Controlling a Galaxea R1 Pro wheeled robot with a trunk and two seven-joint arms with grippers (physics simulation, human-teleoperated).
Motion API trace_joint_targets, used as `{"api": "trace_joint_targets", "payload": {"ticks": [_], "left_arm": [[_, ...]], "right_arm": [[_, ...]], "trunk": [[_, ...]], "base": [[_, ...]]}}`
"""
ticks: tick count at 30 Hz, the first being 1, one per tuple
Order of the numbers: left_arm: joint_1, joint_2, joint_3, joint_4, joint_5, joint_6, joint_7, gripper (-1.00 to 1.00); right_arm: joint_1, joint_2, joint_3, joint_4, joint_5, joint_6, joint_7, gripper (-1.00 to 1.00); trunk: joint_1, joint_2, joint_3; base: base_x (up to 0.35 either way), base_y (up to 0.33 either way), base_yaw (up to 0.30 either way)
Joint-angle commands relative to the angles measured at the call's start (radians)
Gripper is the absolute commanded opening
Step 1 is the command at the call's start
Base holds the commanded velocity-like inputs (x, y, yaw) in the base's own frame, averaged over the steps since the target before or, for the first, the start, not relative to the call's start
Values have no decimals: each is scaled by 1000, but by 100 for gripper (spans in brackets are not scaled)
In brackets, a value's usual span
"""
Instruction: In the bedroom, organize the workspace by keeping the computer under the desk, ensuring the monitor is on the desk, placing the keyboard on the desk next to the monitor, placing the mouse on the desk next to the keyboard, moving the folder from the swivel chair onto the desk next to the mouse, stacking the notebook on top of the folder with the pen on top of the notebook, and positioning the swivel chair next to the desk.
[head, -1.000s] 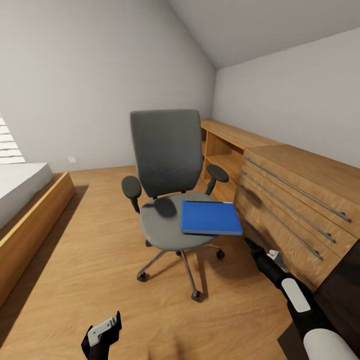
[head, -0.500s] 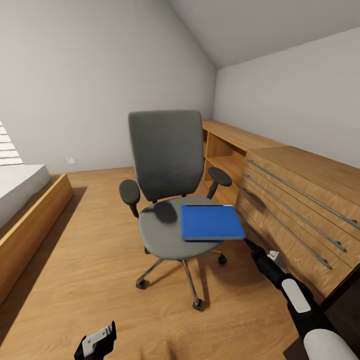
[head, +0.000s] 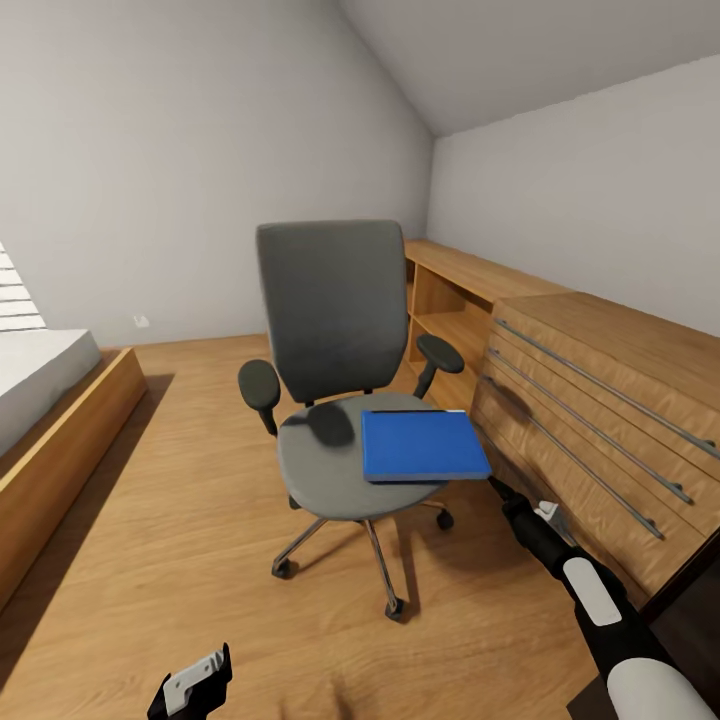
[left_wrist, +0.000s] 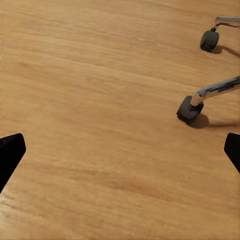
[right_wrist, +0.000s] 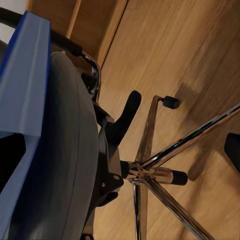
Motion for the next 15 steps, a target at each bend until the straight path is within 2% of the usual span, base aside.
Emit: {"api": "trace_joint_targets", "payload": {"ticks": [1,6,15], "left_arm": [[0,0,-8,-1,0,-2,10,100],[0,0,-8,-1,0,-2,9,100],[0,-1,-9,0,0,-1,8,100]], "right_arm": [[0,0,-3,0,-8,9,2,100],[0,0,-3,-5,-9,10,7,100],[0,-10,-10,-8,-11,12,58,100]], "trunk": [[0,0,-1],[0,0,-1],[0,0,-1]], "base": [[0,0,0],[0,0,0],[0,0,0]]}}
